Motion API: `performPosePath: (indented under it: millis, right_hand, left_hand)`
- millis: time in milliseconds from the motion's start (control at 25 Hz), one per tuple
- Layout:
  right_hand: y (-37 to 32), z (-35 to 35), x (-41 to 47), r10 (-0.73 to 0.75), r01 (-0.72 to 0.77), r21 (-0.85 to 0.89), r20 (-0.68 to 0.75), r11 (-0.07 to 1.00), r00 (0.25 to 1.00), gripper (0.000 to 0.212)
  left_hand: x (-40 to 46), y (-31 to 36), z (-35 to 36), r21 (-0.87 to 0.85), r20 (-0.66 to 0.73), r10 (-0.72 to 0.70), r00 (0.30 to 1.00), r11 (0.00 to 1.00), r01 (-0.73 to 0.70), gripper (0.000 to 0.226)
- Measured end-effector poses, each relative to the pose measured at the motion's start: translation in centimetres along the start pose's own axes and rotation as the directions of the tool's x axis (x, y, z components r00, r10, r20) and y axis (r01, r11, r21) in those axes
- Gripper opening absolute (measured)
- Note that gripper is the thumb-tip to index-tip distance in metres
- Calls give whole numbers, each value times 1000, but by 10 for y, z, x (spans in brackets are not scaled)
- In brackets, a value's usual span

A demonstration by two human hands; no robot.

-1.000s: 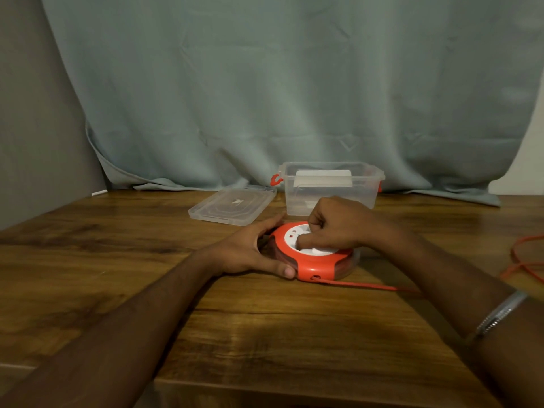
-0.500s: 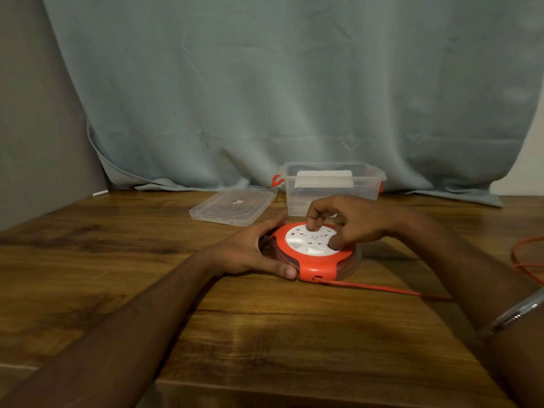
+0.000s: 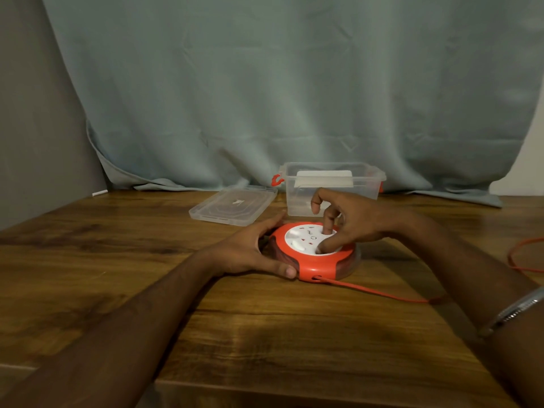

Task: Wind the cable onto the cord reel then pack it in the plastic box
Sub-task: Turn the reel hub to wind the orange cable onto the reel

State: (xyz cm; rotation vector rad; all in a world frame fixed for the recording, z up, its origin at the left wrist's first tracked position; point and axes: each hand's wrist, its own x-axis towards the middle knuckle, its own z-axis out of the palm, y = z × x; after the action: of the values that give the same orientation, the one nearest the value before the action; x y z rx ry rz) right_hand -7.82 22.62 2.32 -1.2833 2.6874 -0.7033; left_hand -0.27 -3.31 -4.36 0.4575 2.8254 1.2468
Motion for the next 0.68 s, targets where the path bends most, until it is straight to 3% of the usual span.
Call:
performPosePath:
  millis: [160, 400, 680]
  right_hand:
    - [-7, 6, 3, -28, 21, -153, -46, 988, 999, 32]
    - [-14, 16, 6, -65, 31, -345, -88, 938, 994, 49]
    - [-15, 22, 11, -130, 88, -321, -110, 943, 985, 54]
  left_hand:
    - [-1, -1, 1, -13, -11, 12, 1000, 1000, -12, 139]
    - [0, 0, 2, -10, -15, 21, 1000, 1000, -21, 139]
    - [1, -1, 1, 1, -20, 14, 1000, 1000, -14, 139]
